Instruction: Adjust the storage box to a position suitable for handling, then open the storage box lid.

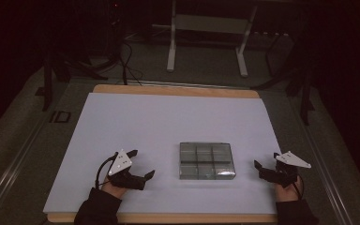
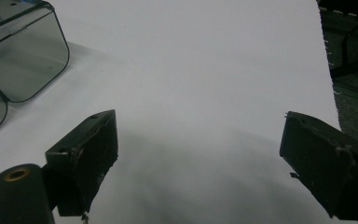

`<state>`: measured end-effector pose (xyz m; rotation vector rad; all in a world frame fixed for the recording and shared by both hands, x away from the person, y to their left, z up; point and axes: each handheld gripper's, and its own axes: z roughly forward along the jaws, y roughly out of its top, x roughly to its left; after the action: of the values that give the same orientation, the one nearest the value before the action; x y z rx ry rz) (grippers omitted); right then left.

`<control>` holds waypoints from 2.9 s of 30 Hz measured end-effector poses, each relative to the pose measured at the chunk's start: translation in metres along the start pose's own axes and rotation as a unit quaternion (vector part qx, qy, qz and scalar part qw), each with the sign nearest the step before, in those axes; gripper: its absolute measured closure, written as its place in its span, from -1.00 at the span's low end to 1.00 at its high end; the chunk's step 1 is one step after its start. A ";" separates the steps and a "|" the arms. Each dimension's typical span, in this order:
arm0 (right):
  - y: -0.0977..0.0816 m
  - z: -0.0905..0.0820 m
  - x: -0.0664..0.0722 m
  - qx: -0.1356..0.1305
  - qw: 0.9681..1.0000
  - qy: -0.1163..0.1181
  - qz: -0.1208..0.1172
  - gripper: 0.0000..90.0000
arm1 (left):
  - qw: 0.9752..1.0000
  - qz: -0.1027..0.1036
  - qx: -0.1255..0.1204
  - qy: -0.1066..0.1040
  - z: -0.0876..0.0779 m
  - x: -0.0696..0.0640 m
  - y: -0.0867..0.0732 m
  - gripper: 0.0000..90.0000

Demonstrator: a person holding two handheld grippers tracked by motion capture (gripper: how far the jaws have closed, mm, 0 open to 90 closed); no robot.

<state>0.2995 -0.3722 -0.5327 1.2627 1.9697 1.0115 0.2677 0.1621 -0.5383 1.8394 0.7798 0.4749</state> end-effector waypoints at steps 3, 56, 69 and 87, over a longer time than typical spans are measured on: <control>0.000 0.000 0.000 0.001 1.000 0.000 0.000 -0.75 | 1.000 -0.006 0.008 -0.001 0.001 0.001 0.001 -0.98; 0.015 0.019 0.022 0.059 0.978 0.187 -0.073 0.32 | 0.988 -0.007 0.136 -0.073 0.055 -0.023 0.024 0.46; 0.017 0.021 0.034 0.053 0.968 0.226 -0.100 0.93 | 0.982 0.031 0.148 -0.111 0.071 -0.030 0.028 0.99; 0.019 0.017 0.044 0.031 0.959 0.261 -0.109 0.99 | 0.983 0.045 0.120 -0.129 0.079 -0.036 0.032 1.00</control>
<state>0.3049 -0.3216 -0.5291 0.8335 2.4876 1.2687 0.3022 0.0758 -0.5378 2.1159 0.5985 0.1991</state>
